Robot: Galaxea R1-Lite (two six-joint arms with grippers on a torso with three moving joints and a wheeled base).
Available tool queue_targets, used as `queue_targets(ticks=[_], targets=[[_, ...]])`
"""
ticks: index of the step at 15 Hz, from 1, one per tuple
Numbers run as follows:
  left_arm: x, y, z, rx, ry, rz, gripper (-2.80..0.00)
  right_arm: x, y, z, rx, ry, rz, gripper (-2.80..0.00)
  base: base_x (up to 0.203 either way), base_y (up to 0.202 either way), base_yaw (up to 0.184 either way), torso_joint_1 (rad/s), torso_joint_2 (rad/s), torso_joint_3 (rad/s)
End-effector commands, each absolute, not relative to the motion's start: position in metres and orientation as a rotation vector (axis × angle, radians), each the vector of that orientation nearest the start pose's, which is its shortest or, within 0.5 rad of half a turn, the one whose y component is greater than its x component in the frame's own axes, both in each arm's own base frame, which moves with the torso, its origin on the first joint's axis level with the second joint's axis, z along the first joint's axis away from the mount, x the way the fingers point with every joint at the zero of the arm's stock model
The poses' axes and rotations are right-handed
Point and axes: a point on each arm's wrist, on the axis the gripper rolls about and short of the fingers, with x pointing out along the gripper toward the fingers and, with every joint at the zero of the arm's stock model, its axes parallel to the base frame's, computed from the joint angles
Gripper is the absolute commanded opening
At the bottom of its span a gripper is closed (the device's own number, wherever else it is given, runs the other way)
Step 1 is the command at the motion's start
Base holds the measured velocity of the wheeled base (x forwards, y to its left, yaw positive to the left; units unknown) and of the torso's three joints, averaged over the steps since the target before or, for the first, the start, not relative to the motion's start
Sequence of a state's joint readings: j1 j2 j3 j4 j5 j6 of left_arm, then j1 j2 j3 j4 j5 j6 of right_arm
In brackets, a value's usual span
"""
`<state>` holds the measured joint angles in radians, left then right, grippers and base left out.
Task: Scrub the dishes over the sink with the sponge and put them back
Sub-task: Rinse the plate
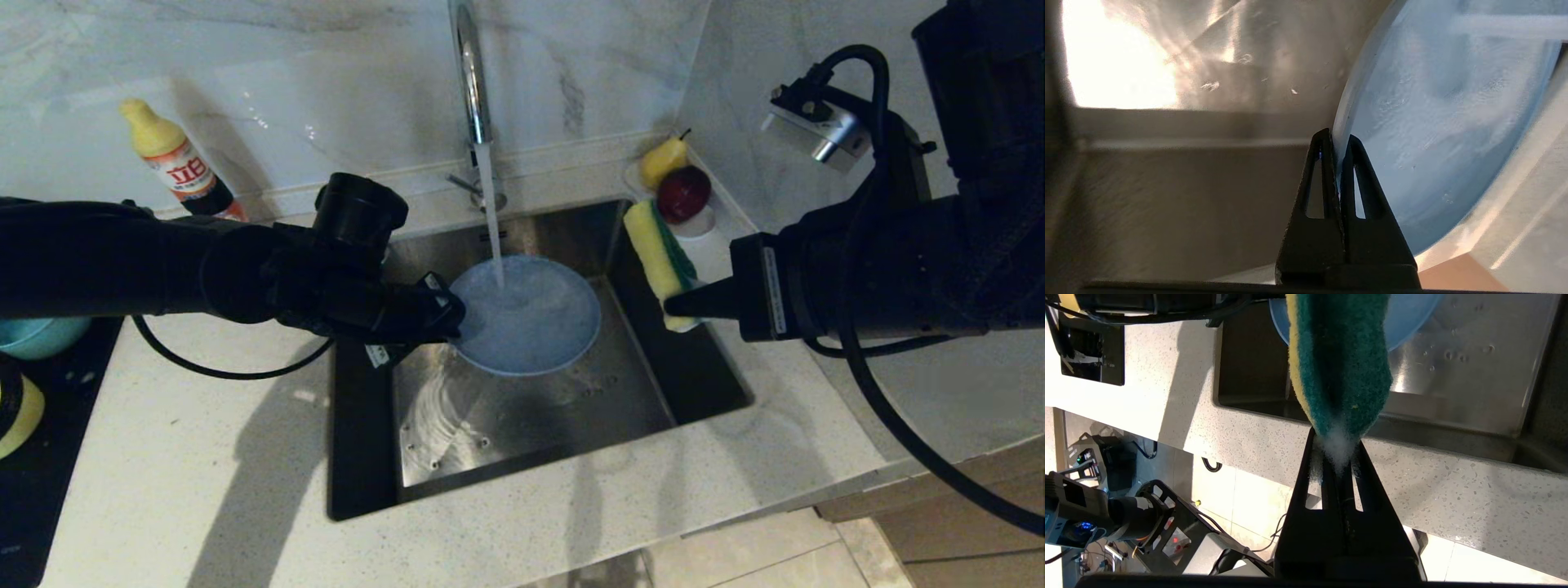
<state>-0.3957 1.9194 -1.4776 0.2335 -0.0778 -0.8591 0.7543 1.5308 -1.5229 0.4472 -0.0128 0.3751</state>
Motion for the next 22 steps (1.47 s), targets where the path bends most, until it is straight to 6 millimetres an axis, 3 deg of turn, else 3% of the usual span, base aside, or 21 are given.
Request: queue_targets(ticks=[1, 12, 18, 22], targets=[[0.339, -0.141, 0.218, -0.688, 0.764, -0.076, -2.8, 0.185, 0.174, 0.329, 0.18, 0.563, 0.635, -2.8, 0.0, 0.0, 0.0, 0.0, 0.0, 0.0], [0.337, -0.113, 0.247, -0.365, 0.301, 0.248, -2.8, 0.182, 0.171, 0.324, 0.173, 0.575, 0.634, -2.8, 0.0, 0.0, 0.0, 0.0, 0.0, 0.0], [0.318, -0.099, 0.272, -0.241, -0.049, 0.217, -2.8, 0.182, 0.171, 0.322, 0.167, 0.583, 0.634, -2.8, 0.0, 0.0, 0.0, 0.0, 0.0, 0.0], [0.307, -0.095, 0.27, -0.096, -0.295, 0.208, -2.8, 0.184, 0.173, 0.32, 0.16, 0.59, 0.631, -2.8, 0.0, 0.0, 0.0, 0.0, 0.0, 0.0]])
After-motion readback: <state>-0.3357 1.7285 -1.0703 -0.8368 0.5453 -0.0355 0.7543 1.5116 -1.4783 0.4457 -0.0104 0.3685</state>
